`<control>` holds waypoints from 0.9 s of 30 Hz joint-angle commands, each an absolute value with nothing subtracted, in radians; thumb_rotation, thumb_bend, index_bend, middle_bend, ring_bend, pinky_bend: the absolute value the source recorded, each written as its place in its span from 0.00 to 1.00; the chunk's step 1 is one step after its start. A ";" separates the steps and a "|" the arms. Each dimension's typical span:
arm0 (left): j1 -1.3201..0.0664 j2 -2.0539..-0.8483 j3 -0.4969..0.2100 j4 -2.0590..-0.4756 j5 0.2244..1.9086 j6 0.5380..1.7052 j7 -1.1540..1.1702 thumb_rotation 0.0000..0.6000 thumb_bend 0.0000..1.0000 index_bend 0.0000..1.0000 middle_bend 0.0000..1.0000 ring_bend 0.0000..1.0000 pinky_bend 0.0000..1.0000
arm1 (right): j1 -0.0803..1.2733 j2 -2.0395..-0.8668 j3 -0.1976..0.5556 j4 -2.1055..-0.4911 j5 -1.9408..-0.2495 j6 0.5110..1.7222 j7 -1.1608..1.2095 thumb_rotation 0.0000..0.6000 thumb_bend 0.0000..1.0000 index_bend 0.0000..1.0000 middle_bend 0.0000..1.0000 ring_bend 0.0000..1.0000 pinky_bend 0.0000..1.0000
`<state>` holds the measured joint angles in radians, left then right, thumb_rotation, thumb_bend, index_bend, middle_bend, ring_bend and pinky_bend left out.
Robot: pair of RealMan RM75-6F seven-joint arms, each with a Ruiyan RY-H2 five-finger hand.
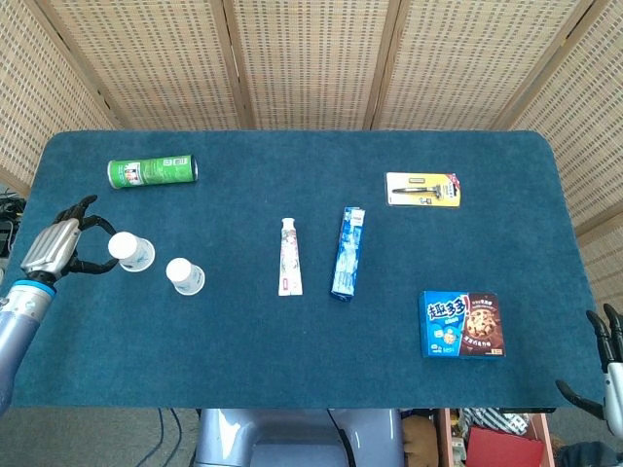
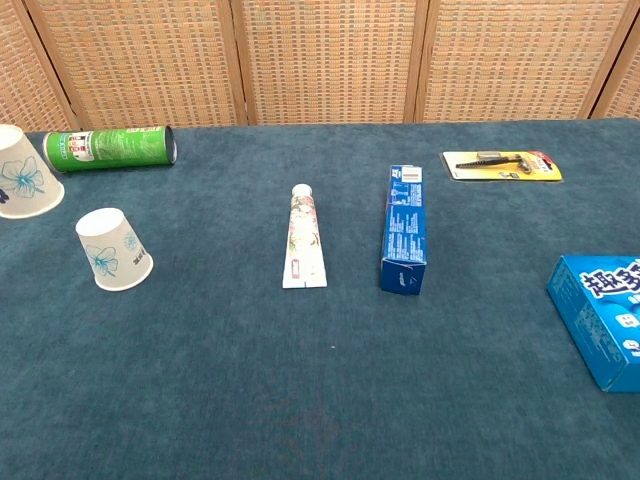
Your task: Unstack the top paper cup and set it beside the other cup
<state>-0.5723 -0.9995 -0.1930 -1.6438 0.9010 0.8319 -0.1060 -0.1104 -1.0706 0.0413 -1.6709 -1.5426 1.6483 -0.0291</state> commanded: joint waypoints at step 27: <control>-0.564 -1.218 -0.159 -1.400 0.998 0.726 -0.212 1.00 0.27 0.06 0.00 0.00 0.00 | -0.103 -1.074 0.044 -1.668 -1.524 1.630 -0.034 1.00 0.00 0.00 0.00 0.00 0.00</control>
<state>-0.5676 -1.2239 -0.1588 -1.3938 0.9950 0.7229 -0.2103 -0.1024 -1.0743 0.0445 -1.6676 -1.5235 1.6299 -0.0348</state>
